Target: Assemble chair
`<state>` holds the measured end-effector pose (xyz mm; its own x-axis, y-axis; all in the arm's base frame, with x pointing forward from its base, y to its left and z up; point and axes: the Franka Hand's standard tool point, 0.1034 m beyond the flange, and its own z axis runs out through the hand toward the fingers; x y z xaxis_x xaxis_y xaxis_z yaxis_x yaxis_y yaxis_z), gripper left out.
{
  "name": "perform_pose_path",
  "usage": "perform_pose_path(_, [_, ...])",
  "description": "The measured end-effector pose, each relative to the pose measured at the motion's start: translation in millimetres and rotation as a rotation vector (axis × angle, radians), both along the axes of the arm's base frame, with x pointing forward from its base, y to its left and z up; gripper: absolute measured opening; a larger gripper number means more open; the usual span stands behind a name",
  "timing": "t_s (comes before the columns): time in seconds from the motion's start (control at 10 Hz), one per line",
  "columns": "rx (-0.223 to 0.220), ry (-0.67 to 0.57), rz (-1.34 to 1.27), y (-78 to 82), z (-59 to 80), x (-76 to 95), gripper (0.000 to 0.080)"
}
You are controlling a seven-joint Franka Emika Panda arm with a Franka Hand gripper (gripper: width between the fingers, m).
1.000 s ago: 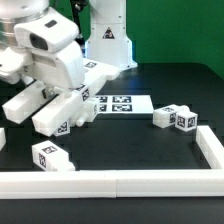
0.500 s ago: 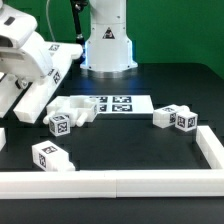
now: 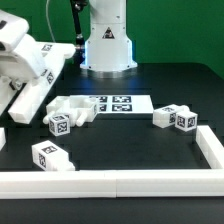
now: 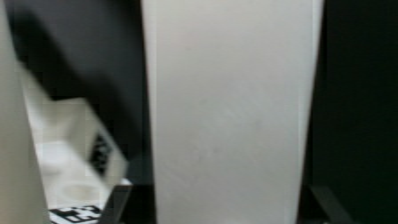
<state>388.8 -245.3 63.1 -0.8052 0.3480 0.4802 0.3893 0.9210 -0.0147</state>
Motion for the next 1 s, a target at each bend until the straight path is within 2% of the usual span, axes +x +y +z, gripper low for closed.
perform_pose_path(0.1, [0.012,0.011,-0.002,-8.1,-6.7,-7.3,0.0284])
perform_pose_path(0.2, [0.016,0.018,-0.010,-14.0,-12.0,-6.6,0.0284])
perform_pose_path(0.6, [0.027,0.072,-0.036,3.0,-40.2,-13.6,0.0284])
perform_pose_path(0.9, [0.030,0.076,-0.038,3.0,-42.9,-14.4,0.0292])
perform_pose_path(1.0, [0.030,0.076,-0.039,3.0,-43.1,-14.6,0.0561])
